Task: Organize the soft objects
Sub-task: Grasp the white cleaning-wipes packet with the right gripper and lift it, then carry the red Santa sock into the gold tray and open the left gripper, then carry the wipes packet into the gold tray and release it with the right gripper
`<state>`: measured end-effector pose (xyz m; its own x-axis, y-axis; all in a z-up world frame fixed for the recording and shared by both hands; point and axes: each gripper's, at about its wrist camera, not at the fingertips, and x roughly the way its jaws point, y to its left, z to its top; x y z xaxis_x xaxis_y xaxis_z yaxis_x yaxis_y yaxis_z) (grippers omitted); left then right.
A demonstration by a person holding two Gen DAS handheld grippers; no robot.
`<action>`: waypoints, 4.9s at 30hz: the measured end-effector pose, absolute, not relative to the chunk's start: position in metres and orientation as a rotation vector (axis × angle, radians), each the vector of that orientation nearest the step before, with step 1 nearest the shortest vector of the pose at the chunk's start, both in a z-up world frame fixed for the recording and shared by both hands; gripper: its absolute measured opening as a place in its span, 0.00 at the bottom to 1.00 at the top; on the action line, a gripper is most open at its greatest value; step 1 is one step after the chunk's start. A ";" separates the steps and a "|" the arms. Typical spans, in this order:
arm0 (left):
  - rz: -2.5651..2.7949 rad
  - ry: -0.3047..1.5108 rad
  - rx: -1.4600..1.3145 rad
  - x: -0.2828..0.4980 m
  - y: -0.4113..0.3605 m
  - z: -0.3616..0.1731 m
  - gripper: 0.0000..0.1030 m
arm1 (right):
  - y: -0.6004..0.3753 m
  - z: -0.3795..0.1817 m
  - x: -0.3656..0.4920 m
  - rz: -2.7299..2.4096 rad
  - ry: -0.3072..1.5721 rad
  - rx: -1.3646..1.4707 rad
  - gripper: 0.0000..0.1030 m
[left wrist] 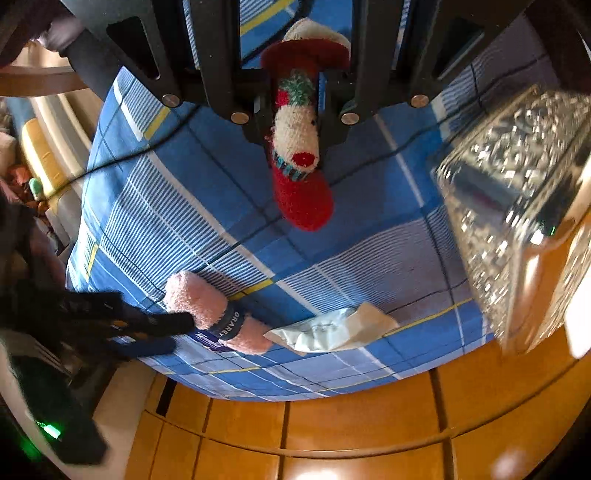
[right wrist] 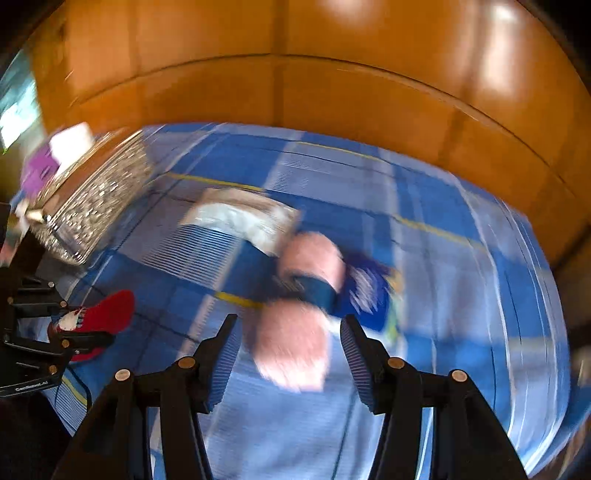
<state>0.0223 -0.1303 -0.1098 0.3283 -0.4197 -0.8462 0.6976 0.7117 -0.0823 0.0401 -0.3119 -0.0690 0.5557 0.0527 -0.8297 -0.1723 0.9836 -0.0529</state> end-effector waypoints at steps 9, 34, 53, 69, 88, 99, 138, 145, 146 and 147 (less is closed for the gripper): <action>-0.762 0.983 0.287 0.024 -0.126 -0.113 0.16 | -0.246 -0.095 0.131 0.341 1.108 -0.497 0.69; -0.766 1.001 0.234 0.026 -0.119 -0.113 0.16 | -0.282 -0.133 0.209 0.359 1.237 -0.214 0.59; -0.712 0.991 0.073 0.115 -0.163 -0.014 0.16 | -0.332 -0.133 0.163 0.153 1.137 -0.077 0.58; -0.224 0.866 -0.126 0.265 -0.009 0.082 0.16 | -0.326 -0.132 0.175 0.118 1.139 -0.072 0.58; 0.086 0.831 -0.400 0.091 0.239 0.025 0.16 | -0.313 -0.131 0.175 0.032 1.146 -0.137 0.57; 0.036 0.927 -0.498 0.012 0.236 -0.039 0.17 | -0.303 -0.129 0.175 -0.049 1.154 -0.171 0.57; 0.137 0.836 -0.133 -0.022 0.175 -0.040 0.52 | -0.224 -0.037 0.235 0.014 1.100 -0.263 0.54; 0.139 0.829 -0.132 -0.024 0.176 -0.039 0.52 | -0.141 0.018 0.239 0.170 0.995 -0.366 0.54; 0.140 0.828 -0.131 -0.024 0.177 -0.039 0.52 | -0.127 0.025 0.235 0.202 0.979 -0.383 0.54; 0.141 0.829 -0.132 -0.024 0.177 -0.039 0.52 | -0.118 0.028 0.232 0.223 0.967 -0.392 0.54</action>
